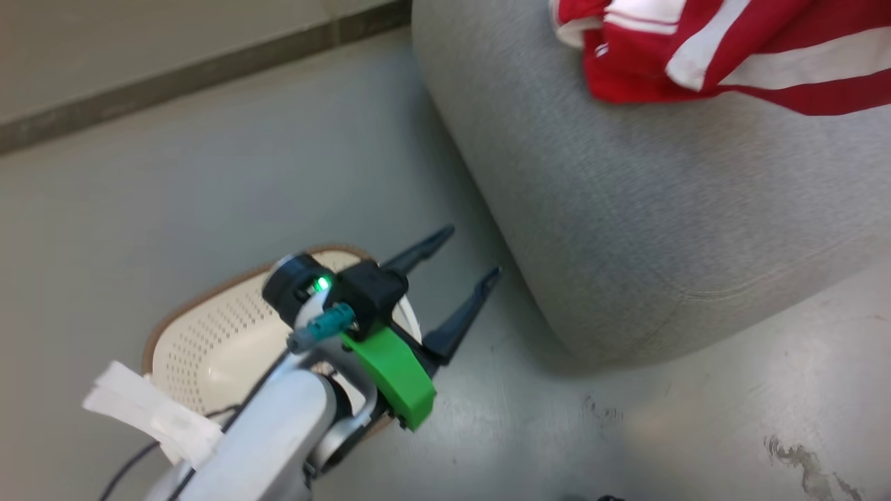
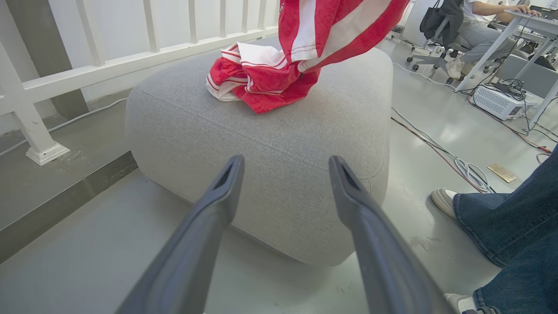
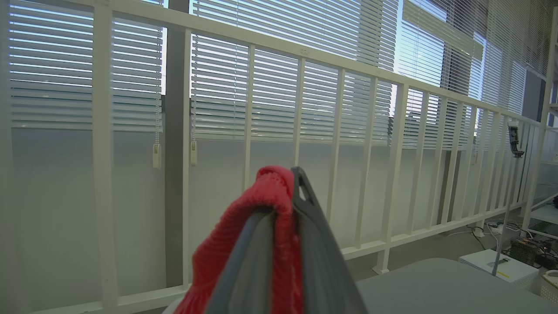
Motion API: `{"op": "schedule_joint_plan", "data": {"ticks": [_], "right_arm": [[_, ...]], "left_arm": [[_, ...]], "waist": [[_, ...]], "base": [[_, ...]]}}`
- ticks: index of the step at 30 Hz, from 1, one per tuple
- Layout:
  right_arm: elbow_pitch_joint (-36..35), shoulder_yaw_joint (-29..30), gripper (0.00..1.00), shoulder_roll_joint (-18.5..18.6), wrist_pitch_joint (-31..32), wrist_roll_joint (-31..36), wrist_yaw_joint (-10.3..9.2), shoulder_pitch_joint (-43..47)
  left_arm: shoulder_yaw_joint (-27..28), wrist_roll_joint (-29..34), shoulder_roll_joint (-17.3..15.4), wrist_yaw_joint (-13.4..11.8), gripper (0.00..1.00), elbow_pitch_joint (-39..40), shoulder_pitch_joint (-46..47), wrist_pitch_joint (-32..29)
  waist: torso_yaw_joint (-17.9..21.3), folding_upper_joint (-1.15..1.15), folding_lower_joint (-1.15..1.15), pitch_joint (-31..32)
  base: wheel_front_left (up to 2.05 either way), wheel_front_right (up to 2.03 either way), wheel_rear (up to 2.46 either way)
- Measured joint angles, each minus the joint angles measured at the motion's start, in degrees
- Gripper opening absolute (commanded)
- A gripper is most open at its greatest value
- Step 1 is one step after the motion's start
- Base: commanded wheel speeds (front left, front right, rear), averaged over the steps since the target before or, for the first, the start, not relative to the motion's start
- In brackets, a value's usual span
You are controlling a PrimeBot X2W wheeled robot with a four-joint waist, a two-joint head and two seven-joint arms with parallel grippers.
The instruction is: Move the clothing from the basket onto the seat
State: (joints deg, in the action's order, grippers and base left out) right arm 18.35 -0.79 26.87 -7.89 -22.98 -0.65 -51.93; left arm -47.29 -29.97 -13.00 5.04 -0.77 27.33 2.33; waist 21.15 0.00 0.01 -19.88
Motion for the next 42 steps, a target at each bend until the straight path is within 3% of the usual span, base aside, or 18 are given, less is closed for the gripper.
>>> {"op": "schedule_joint_plan", "data": {"ticks": [8,11,20,27,28,31,32,33,42], "right_arm": [[5.61,4.44,0.0,2.05,1.16,-1.32,-3.42,-1.72],[7.39,4.94,0.0,1.98,1.16,-1.36,-3.52,-1.77],[14.73,2.57,0.0,-5.27,0.36,-1.99,-4.59,-1.79],[19.2,-0.34,0.0,-7.89,-0.55,-0.57,-5.0,-1.57],[19.58,-0.76,0.07,-8.24,-0.73,-0.48,-5.0,-1.57],[20.38,-1.87,0.53,-9.1,-2.02,0.1,-4.92,-1.66],[20.58,-1.97,0.84,-9.04,-2.48,0.32,-4.9,-1.7],[20.79,-2.03,1.0,-8.99,-2.77,0.37,-4.67,-1.73],[23.97,-3.76,1.0,-10.79,-4.23,0.96,-2.68,-1.85]], "left_arm": [[0.7,1.07,-2.76,-0.01,1.0,4.61,3.09,-3.57],[0.76,2.26,-3.78,-0.01,1.0,6.28,3.84,-4.99],[2.32,2.96,-6.46,-0.02,1.0,9.02,5.38,-6.77],[2.98,2.93,-7.79,-0.02,1.0,9.02,5.51,-6.81],[3.08,2.93,-7.93,-0.02,1.0,9.01,5.51,-6.81],[3.37,2.72,-8.04,-0.02,1.0,9.01,5.5,-6.76],[3.49,2.56,-8.05,-0.03,1.0,9.02,5.5,-6.76],[3.7,2.49,-8.08,-0.04,1.0,9.02,5.5,-6.75],[4.75,1.89,-9.18,-0.52,1.0,8.87,5.13,-5.55]], "waist": [[-2.86,0.0,0.0,-6.41],[-3.77,0.0,0.0,-8.89],[-5.56,0.0,0.01,-16.06],[-5.89,0.0,0.0,-18.88],[-5.78,0.0,0.0,-19.03],[-5.18,0.0,0.0,-19.04],[-4.96,0.0,0.0,-18.98],[-4.73,0.0,0.0,-18.91],[-2.05,0.0,0.0,-17.3]], "base": [[0.0,0.0,0.0],[0.0,0.0,0.0],[0.0,0.0,0.0],[0.0,0.0,0.0],[0.0,0.0,0.0],[0.0,0.0,0.0],[0.0,0.0,0.0],[0.0,0.0,0.0],[0.0,0.0,0.0]]}}
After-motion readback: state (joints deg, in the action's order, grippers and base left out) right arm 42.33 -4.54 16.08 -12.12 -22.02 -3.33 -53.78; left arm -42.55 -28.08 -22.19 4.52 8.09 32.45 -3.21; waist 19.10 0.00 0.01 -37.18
